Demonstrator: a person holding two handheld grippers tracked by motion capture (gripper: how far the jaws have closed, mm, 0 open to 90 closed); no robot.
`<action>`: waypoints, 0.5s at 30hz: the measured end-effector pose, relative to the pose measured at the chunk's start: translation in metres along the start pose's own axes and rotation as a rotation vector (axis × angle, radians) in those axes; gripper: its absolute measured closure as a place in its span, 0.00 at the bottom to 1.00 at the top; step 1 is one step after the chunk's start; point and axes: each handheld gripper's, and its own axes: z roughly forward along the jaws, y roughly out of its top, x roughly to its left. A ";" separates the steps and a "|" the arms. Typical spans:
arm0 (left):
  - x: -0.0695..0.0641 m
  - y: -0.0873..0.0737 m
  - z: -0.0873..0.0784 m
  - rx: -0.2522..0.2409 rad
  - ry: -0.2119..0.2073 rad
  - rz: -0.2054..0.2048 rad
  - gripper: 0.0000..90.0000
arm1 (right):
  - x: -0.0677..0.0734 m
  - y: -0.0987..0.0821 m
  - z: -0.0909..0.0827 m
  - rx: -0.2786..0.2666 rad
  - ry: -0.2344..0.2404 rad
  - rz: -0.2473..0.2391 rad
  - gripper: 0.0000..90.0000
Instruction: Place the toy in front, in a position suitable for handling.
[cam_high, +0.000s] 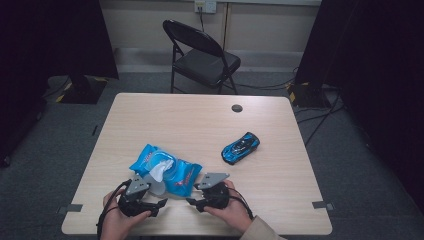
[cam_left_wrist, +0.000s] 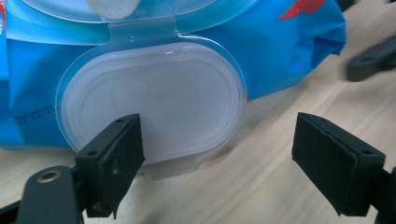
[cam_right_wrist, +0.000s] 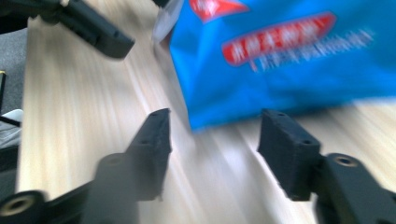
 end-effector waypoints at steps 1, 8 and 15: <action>0.000 0.001 0.000 -0.001 0.011 -0.002 0.17 | -0.001 -0.004 -0.007 0.013 -0.009 0.007 0.40; -0.004 0.011 0.006 -0.003 0.091 -0.019 0.11 | -0.021 -0.043 -0.054 0.054 -0.091 0.060 0.26; -0.006 0.016 0.020 0.034 0.162 -0.012 0.00 | -0.030 -0.063 -0.076 0.053 -0.129 0.104 0.23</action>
